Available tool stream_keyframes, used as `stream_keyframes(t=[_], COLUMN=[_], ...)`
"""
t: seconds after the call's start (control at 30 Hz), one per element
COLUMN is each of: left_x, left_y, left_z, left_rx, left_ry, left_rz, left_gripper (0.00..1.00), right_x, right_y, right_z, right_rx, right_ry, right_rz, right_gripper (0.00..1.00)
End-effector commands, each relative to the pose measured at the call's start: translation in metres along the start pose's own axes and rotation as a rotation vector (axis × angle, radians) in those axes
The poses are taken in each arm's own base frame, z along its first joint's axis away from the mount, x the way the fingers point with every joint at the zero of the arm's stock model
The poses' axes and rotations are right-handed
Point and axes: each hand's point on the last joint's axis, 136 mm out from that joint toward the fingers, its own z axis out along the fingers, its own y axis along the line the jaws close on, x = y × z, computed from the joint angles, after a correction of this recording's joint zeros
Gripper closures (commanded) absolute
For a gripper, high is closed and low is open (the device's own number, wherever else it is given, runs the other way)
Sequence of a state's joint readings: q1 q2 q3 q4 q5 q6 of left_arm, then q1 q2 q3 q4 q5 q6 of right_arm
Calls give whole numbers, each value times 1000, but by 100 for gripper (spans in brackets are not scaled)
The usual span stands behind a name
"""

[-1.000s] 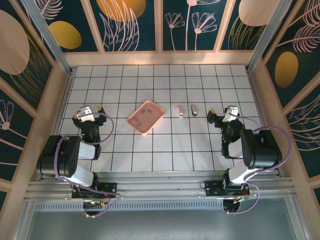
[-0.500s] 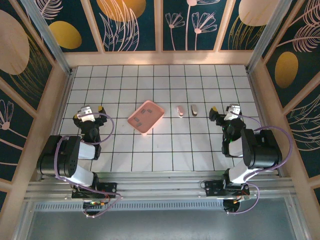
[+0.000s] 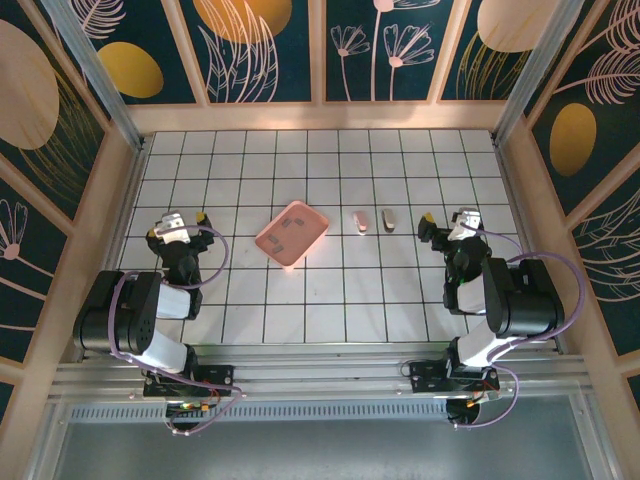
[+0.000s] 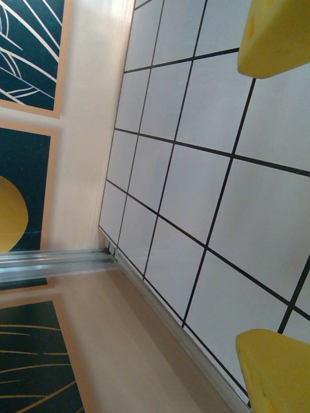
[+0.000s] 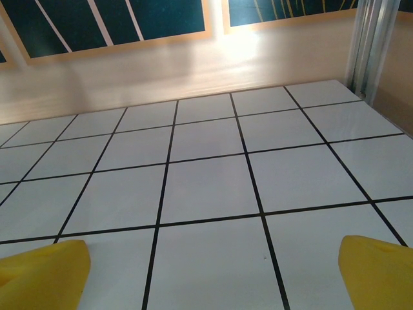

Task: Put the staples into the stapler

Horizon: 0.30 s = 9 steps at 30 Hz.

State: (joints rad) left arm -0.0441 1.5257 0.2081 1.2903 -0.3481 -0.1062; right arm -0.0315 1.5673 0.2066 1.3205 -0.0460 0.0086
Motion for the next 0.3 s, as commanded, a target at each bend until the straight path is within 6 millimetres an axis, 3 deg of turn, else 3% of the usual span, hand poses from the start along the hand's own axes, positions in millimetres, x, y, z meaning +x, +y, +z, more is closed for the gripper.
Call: stream_keyframes(t=[0.0,0.27], left_x=[-11,-11], left_y=[-1,-1], left_z=[1,1], left_rx=[5,5], left_ry=[-34,-34], left_rz=[-23,-23], left_gripper=[1,1], right_x=[-9,-8], right_y=[1,-1], right_z=[-3,1], right_rx=[5,8], right_ry=[-43,-28], right_rz=[-11,-7], right_gripper=[1,1])
